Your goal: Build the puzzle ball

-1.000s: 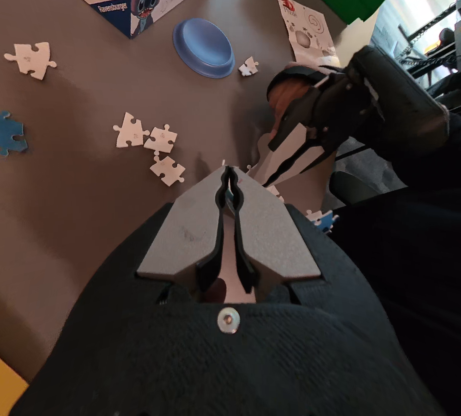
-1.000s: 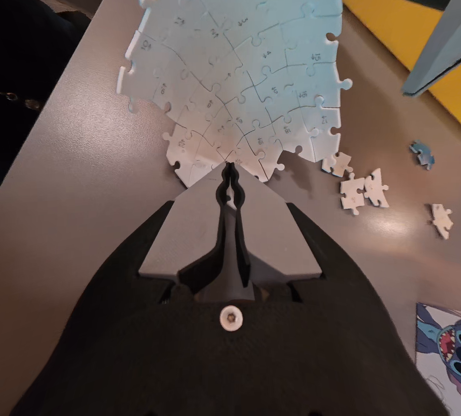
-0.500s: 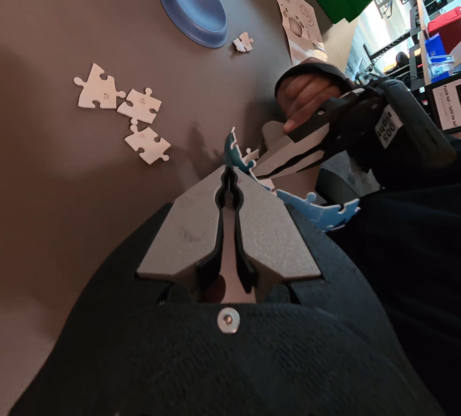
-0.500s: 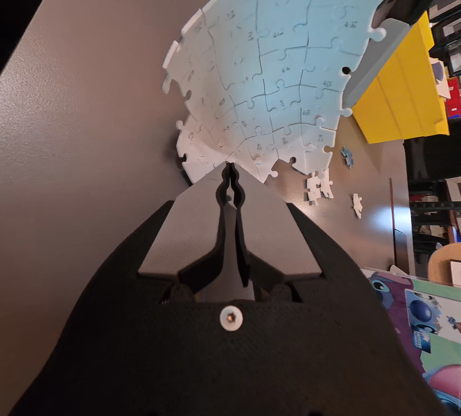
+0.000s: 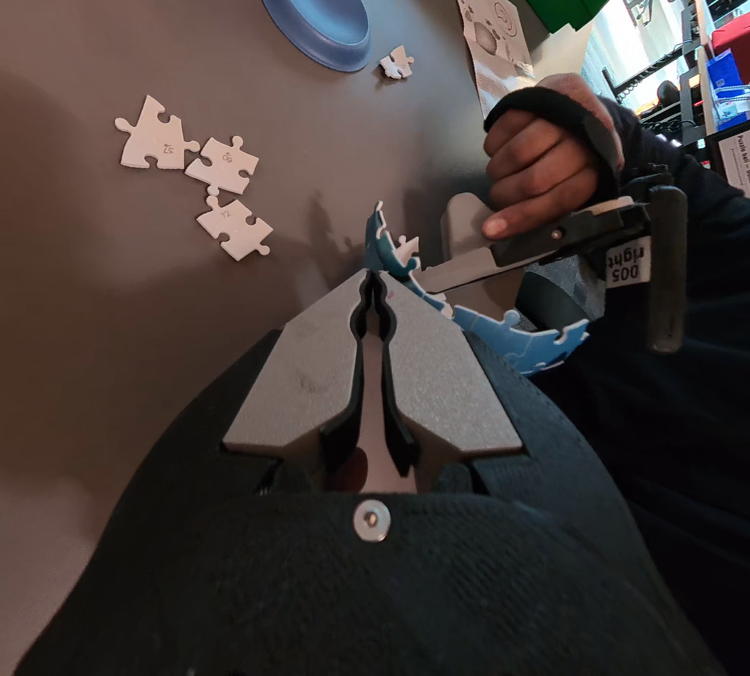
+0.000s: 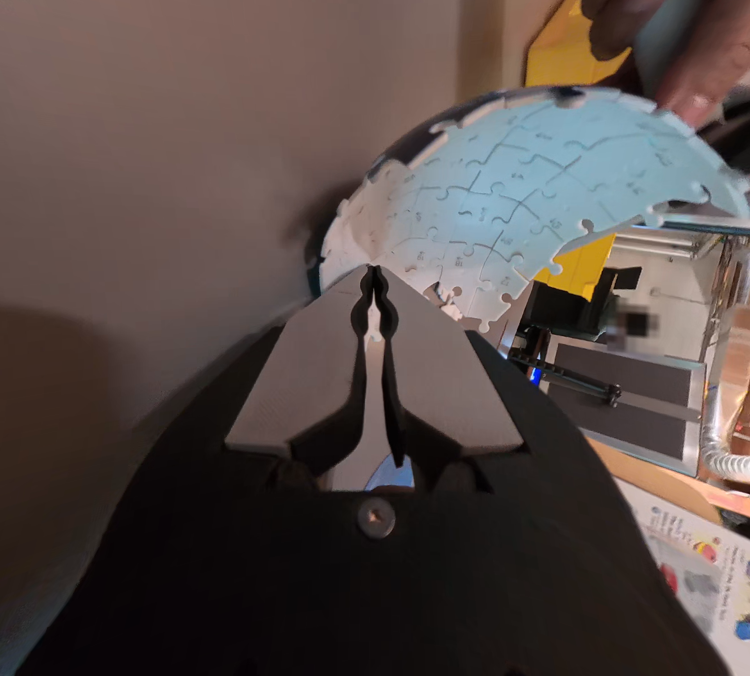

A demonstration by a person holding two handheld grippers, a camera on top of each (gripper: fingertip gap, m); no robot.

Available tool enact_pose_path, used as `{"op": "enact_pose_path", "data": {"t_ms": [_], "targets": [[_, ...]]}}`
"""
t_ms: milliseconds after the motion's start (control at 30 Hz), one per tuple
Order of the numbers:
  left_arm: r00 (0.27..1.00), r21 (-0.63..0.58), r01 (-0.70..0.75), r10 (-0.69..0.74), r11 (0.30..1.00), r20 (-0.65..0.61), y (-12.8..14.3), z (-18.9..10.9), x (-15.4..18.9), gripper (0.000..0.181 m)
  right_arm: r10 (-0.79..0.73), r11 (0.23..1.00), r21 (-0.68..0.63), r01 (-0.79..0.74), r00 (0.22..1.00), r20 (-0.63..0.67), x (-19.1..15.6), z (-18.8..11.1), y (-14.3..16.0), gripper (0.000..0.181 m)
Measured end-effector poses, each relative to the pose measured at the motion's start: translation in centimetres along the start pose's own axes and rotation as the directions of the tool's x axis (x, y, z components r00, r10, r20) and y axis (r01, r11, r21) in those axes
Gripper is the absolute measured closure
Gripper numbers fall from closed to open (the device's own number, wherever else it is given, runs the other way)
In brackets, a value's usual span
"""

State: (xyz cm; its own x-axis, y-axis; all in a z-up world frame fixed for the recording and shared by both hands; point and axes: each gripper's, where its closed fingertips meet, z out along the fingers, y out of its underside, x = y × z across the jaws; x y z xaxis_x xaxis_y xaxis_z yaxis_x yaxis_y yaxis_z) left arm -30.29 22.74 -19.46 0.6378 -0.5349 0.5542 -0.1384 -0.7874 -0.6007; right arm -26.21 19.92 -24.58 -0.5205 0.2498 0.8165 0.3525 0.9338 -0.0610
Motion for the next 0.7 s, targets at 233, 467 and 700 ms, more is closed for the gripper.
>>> {"op": "enact_pose_path", "data": {"t_ms": [233, 467, 700], "targets": [[1.0, 0.026, 0.015, -0.015, 1.0, 0.002, 0.0, -0.1, 0.0, 0.181, -0.127, 0.992, -0.021, 0.128, 0.991, 0.05, -0.1, 0.0, -0.1, 0.181], [1.0, 0.057, 0.014, -0.015, 0.998, 0.003, 0.0, -0.1, 0.1, 0.181, -0.085, 0.996, -0.022, 0.086, 0.994, 0.062, -0.2, 0.0, -0.1, 0.181], [0.998, 0.05, 0.031, -0.028, 0.998, -0.057, 0.5, 0.5, 0.6, 0.181, 0.134, 0.99, 0.052, -0.134, 0.991, -0.011, 1.6, -1.0, 0.1, 0.181]]}}
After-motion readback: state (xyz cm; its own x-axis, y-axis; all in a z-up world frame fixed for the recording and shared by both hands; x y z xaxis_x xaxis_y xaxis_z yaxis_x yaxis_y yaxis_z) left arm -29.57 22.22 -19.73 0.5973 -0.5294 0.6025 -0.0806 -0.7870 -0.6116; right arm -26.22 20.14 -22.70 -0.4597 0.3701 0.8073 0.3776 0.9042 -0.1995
